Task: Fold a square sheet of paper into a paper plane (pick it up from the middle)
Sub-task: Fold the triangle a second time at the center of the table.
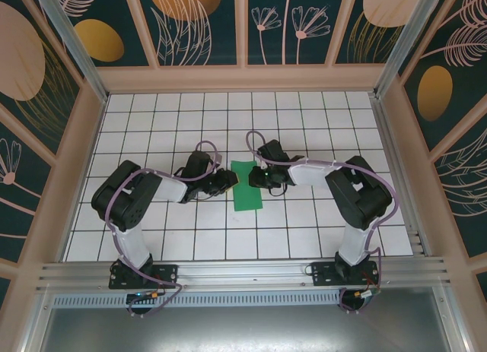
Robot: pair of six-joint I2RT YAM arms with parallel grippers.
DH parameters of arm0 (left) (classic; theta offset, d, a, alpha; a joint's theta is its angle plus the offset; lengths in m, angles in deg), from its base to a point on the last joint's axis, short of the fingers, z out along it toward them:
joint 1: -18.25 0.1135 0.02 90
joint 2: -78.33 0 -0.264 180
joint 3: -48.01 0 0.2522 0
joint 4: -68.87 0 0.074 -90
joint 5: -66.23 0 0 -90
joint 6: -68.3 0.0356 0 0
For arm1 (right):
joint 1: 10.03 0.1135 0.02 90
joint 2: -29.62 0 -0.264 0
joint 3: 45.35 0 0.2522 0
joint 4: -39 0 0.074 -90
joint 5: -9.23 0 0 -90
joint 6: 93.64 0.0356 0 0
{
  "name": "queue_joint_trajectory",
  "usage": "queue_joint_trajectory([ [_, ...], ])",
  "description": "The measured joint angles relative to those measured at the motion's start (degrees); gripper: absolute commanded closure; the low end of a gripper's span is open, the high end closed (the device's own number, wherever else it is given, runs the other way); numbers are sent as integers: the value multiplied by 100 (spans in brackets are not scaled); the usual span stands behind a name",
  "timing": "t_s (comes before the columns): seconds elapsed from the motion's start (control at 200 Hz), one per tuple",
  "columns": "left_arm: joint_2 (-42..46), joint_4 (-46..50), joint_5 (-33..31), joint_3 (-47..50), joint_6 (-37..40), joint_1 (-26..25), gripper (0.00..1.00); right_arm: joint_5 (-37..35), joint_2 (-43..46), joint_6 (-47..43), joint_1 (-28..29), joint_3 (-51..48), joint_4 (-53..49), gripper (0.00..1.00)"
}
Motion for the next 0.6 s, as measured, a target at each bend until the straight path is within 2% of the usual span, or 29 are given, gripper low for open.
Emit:
queue_joint_trajectory([
  [0.305, 468, -63, 131, 627, -90, -175, 73, -225, 151, 903, 195, -278, 293, 77],
  [0.6, 1034, -221, 173, 1167, -289, -380, 76, -304, 175, 1211, 251, -330, 337, 77],
])
